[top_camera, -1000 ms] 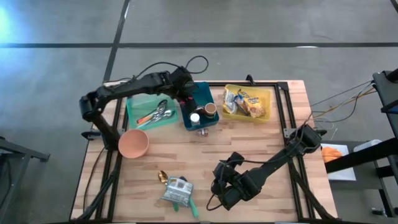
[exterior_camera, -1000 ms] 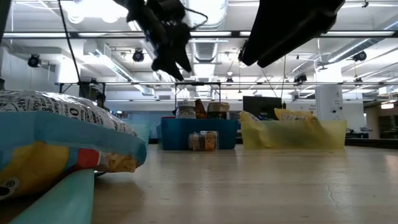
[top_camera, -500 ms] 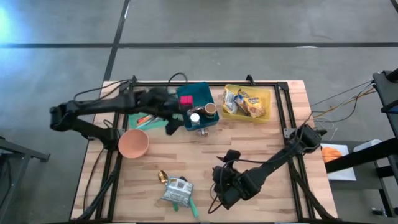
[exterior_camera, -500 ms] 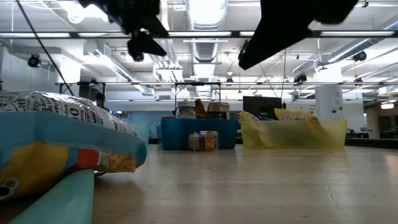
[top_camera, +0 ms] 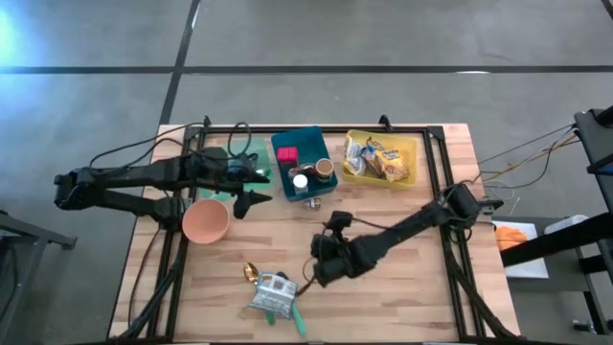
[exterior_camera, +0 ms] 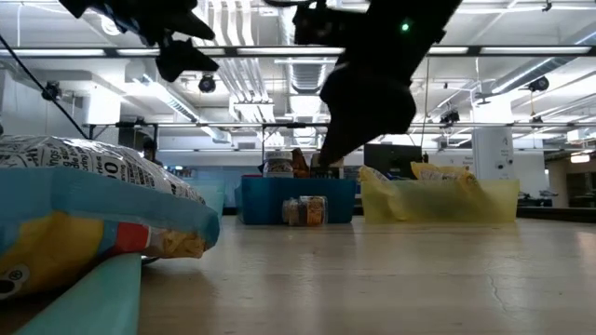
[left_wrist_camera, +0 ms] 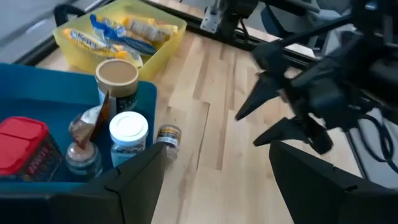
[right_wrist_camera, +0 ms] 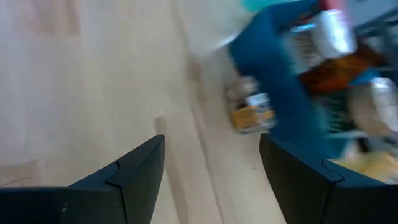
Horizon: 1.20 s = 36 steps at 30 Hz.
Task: Pick & Place Food Item
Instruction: Put the brown seasoning bottle into the blue bin
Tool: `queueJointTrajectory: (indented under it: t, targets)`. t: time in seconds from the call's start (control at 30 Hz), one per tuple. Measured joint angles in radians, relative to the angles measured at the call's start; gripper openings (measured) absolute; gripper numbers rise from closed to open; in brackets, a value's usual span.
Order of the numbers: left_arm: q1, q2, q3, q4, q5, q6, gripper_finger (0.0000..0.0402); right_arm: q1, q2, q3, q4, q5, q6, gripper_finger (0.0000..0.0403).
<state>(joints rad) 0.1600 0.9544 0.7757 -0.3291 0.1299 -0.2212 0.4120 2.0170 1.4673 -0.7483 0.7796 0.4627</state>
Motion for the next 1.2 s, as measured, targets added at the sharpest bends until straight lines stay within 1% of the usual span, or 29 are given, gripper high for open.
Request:
queueJointTrajectory:
  t: [0.1,0.13,0.23,0.37,0.43,0.53,0.7,0.87,1.2]
  targets:
    - [0.0,-0.043,0.002,-0.014,0.001,0.008,0.0289,-0.05,-0.004,-0.008,0.051,-0.131,-0.1,0.0261]
    - [0.0,-0.058,0.004,-0.015,0.0,0.012,0.0289,-0.066,-0.006,-0.008,0.069,-0.158,-0.128,0.0261]
    - [0.0,-0.104,0.005,-0.018,0.0,0.038,0.0289,-0.115,-0.011,-0.006,0.106,-0.194,-0.19,0.0261]
    - [0.0,-0.149,0.005,-0.079,0.0,0.041,0.0289,-0.173,-0.012,0.009,0.112,-0.21,-0.233,0.0261]
    - [0.0,-0.165,0.005,-0.115,0.0,0.041,0.0289,-0.201,-0.012,0.011,0.113,-0.242,-0.259,0.0261]
    - [0.0,-0.176,0.003,-0.164,0.0,0.041,0.0289,-0.242,-0.012,0.009,0.112,-0.305,-0.284,0.0261]
    - [0.0,-0.173,0.003,-0.188,0.0,0.041,0.0289,-0.28,-0.012,0.008,0.12,-0.32,-0.381,0.0261]
    - [0.0,-0.172,0.003,-0.192,0.0,0.041,0.0289,-0.319,-0.012,0.008,0.123,-0.444,-0.417,0.0261]
    - [0.0,-0.174,0.003,-0.188,0.0,0.041,0.0289,-0.355,-0.007,-0.002,0.126,-0.451,-0.448,0.0261]
